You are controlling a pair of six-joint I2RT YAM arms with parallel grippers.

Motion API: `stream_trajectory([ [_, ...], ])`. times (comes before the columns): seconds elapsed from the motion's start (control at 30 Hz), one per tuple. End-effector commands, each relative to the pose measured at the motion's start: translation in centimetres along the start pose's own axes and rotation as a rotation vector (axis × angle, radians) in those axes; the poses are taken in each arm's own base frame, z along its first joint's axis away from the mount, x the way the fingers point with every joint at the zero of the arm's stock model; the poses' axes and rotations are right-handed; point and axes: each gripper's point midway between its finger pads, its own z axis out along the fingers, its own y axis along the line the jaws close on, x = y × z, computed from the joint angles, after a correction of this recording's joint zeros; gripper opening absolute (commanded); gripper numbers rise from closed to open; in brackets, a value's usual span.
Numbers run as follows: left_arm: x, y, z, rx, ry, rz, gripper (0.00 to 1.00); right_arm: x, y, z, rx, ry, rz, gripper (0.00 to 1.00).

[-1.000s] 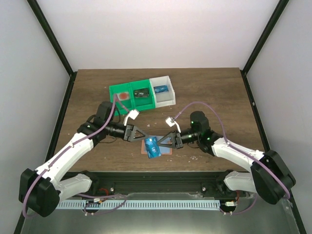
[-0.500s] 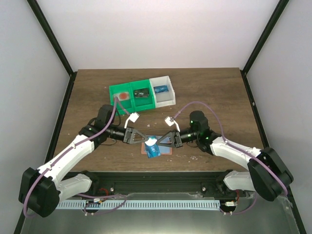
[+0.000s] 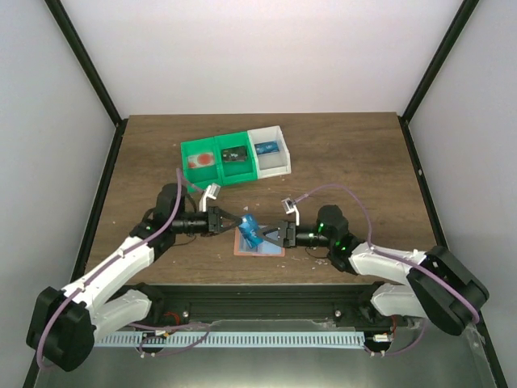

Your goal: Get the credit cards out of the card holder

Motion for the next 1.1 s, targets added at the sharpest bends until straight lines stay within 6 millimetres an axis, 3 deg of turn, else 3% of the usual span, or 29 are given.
stream_trajectory([
  [0.0,-2.4,0.5,-0.7,0.017,-0.196,-0.115,0.00,-1.9,1.7,1.4,-0.044,-0.137,0.048,0.75],
  [0.13,-3.0,0.3,-1.7,0.028,-0.290,-0.125,0.00,-1.7,2.4,2.7,-0.090,-0.129,0.085,0.74],
  [0.43,-2.6,0.1,-2.5,0.070,-0.343,-0.138,0.00,-1.9,2.9,4.5,-0.166,-0.130,0.155,0.22],
  [0.53,-2.3,0.3,-2.4,0.073,-0.333,-0.139,0.00,-1.6,2.9,4.3,-0.184,-0.133,0.141,0.08],
  [0.67,-2.0,0.6,-2.4,0.063,-0.324,-0.136,0.00,-1.3,3.0,3.6,-0.191,-0.153,0.124,0.01],
  [0.73,-1.7,0.6,-2.3,0.067,-0.315,-0.139,0.07,-1.1,3.0,3.4,-0.186,-0.148,0.113,0.01],
  [0.9,-1.3,-1.2,-2.0,0.099,-0.225,-0.028,0.41,0.1,2.9,3.2,-0.143,-0.084,0.038,0.00],
  [0.97,-1.0,-1.5,-1.8,0.097,-0.185,-0.007,0.50,0.9,2.6,2.8,-0.114,-0.066,0.000,0.00],
  [1.07,-0.6,-1.9,-1.8,0.113,-0.158,0.021,0.53,2.4,2.5,2.2,-0.105,-0.014,-0.051,0.00],
])
